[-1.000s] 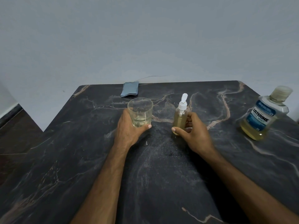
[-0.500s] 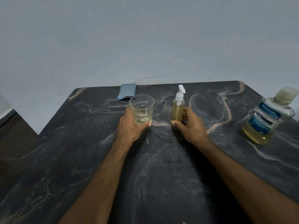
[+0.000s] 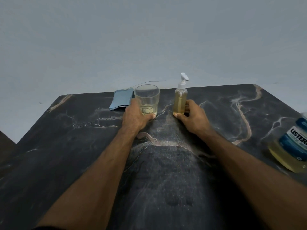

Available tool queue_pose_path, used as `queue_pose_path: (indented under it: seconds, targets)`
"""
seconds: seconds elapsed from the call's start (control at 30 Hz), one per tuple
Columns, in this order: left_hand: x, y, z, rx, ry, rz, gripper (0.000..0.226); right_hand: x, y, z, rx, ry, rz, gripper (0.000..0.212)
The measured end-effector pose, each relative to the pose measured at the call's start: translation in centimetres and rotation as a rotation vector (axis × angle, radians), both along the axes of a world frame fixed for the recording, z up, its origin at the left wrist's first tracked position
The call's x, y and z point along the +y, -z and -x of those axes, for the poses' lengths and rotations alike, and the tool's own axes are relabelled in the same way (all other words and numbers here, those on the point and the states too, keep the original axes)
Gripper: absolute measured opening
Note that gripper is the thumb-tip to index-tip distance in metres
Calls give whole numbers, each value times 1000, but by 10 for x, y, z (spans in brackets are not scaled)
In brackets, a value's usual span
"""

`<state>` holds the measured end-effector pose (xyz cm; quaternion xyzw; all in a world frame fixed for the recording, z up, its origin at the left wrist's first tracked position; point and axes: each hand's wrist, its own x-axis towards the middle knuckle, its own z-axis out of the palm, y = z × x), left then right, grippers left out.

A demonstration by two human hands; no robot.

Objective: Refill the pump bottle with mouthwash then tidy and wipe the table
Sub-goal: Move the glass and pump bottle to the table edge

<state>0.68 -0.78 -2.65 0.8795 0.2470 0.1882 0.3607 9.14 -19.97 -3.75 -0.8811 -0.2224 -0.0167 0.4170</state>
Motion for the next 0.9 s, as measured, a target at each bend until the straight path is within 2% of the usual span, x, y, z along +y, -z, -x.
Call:
queue_pose_path:
  seconds: [0.4,0.9]
  targets:
    - [18,5,-66,-10,-18,-50,80,37,7,-71,-180,122,174,43]
    - [26,17,-87,-73,-102,-51,77,59,8,-104,-166,160,249,47]
